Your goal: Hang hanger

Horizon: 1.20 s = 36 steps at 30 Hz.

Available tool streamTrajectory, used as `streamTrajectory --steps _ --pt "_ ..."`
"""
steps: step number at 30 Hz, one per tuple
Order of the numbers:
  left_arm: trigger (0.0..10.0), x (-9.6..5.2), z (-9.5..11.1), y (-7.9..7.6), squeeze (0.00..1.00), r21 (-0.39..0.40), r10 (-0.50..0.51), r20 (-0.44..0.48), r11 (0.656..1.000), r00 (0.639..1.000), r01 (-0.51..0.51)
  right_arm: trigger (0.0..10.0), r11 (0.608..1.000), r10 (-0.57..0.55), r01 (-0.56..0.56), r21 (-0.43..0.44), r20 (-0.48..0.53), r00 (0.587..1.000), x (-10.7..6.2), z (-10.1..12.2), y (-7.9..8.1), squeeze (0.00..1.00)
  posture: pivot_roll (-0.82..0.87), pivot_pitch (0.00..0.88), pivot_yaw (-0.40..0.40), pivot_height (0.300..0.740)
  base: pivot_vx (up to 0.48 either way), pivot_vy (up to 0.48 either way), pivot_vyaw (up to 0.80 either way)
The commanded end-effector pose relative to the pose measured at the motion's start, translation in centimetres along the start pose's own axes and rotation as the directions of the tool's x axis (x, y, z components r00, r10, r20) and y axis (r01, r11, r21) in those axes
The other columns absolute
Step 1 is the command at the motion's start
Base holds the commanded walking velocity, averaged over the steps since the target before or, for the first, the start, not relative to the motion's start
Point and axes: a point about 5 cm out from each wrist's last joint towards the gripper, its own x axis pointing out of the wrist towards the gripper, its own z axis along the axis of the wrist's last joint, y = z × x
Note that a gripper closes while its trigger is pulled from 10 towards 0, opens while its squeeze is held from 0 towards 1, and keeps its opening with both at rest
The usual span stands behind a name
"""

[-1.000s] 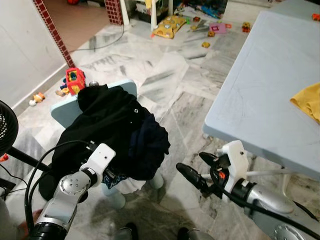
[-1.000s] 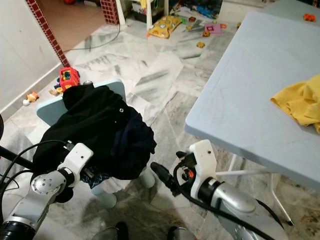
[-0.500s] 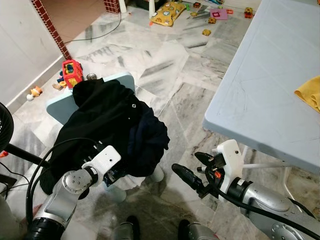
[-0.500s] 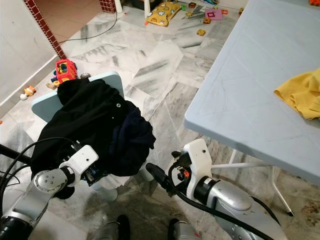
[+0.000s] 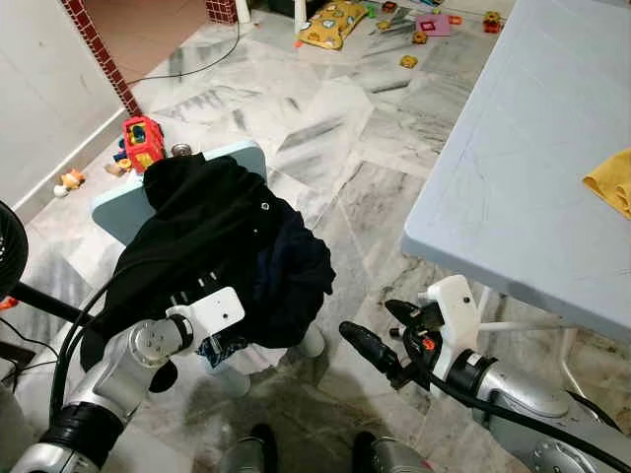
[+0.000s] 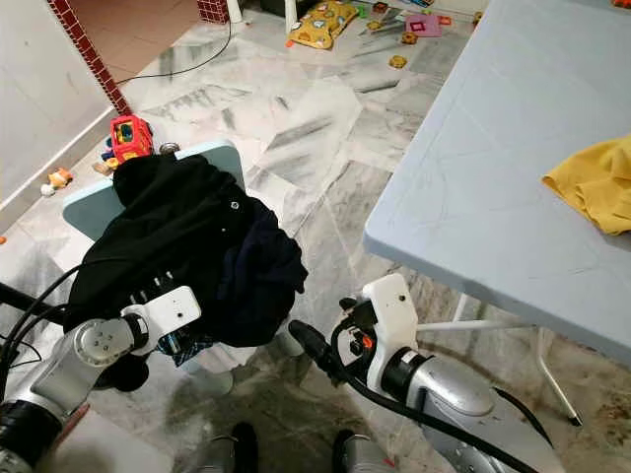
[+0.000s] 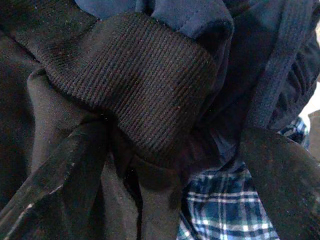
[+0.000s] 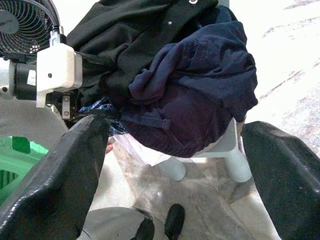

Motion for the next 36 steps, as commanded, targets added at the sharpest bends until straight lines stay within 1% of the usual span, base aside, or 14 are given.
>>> streamTrajectory --steps 1,4,8,17,18,19,20,21,22,29,30,33,35,36 --pt "10.0 -0.3 -0.2 -0.2 0.00 0.027 -0.018 -0.009 0.999 1.000 0.018 10.0 1.000 -0.006 0.006 0.002 -0.008 1.000 0.1 -0.2 0.0 0.00 -0.14 0.270 0.053 0.740 0.000 0.000 0.00" --pt "10.0 -0.9 1.1 1.1 0.00 0.050 0.057 0.036 0.997 0.998 -0.058 10.0 1.000 -0.015 0.015 0.000 -0.005 1.000 0.1 -0.2 -0.2 0.00 -0.14 0.268 0.053 0.740 0.000 0.000 0.00" --pt "10.0 -0.9 1.8 1.0 0.00 0.023 0.056 0.065 0.998 0.996 -0.057 10.0 1.000 -0.015 0.015 0.001 -0.005 1.000 0.2 -0.2 -0.3 0.00 -0.13 0.265 0.051 0.740 0.000 0.000 0.00" --pt "10.0 -0.3 0.8 -1.2 0.00 0.001 -0.102 0.020 0.995 0.995 0.102 10.0 1.000 -0.010 0.010 -0.004 0.000 1.000 0.6 -0.2 -0.2 0.00 -0.14 0.263 0.051 0.740 0.000 0.000 0.00" --pt "8.2 -0.3 0.8 -1.3 0.00 -0.003 -0.116 0.018 0.993 0.993 0.116 10.0 1.000 -0.013 0.013 -0.005 -0.001 1.000 0.6 -0.2 -0.2 0.00 -0.14 0.263 0.051 0.740 0.000 0.000 0.00" --pt "4.4 -0.3 0.8 -1.6 0.00 -0.002 -0.143 0.019 0.990 0.989 0.143 10.0 1.000 -0.017 0.017 -0.005 0.000 1.000 0.5 -0.2 -0.3 0.00 -0.13 0.264 0.054 0.740 0.000 0.000 0.00" --pt "4.4 -0.3 0.8 -1.7 0.00 -0.001 -0.160 0.019 0.987 0.987 0.160 10.0 1.000 -0.019 0.019 -0.004 0.000 1.000 0.5 -0.2 -0.3 0.00 -0.13 0.264 0.054 0.740 0.000 0.000 0.00" --pt "0.6 -0.4 0.8 -1.8 0.00 -0.002 -0.169 0.018 0.986 0.986 0.169 10.0 1.000 -0.021 0.021 -0.004 0.000 1.000 0.5 -0.2 -0.3 0.00 -0.13 0.264 0.056 0.740 0.000 0.000 0.00" --pt "0.0 -0.4 0.7 -1.9 0.00 -0.007 -0.175 0.016 0.985 0.984 0.175 10.0 1.000 -0.022 0.022 -0.005 0.000 1.000 0.5 -0.2 -0.3 0.00 -0.13 0.263 0.056 0.740 0.000 0.000 0.00" --pt "0.2 -0.8 0.1 -2.8 0.00 0.016 -0.257 -0.026 0.966 0.966 0.258 10.0 1.000 -0.023 0.023 -0.005 0.005 1.000 0.7 -0.3 -0.3 0.00 -0.13 0.259 0.055 0.740 0.000 0.000 0.00" --pt "10.0 -0.8 0.1 -2.7 0.00 0.019 -0.244 -0.040 0.969 0.969 0.245 10.0 1.000 -0.022 0.022 -0.006 0.005 1.000 0.7 -0.3 -0.3 0.00 -0.13 0.258 0.055 0.740 0.000 0.000 0.00" --pt "10.0 -0.9 0.1 -2.4 0.00 0.024 -0.215 -0.049 0.976 0.975 0.216 10.0 1.000 -0.022 0.022 -0.007 0.006 1.000 0.8 -0.3 -0.4 0.00 -0.13 0.256 0.055 0.740 0.000 0.000 0.00" --pt "10.0 -1.5 0.4 -1.9 1.00 -0.053 -0.125 -0.029 0.991 0.992 0.124 10.0 1.000 -0.027 0.027 -0.010 0.012 1.000 0.9 -0.2 -0.6 0.00 -0.13 0.252 0.055 0.740 0.000 0.000 0.00" --pt "10.0 -1.5 0.4 -1.9 1.00 -0.053 -0.125 -0.029 0.991 0.992 0.124 10.0 1.000 -0.027 0.027 -0.010 0.012 1.000 0.9 -0.2 -0.6 0.00 -0.13 0.252 0.055 0.740 0.000 0.000 0.00"
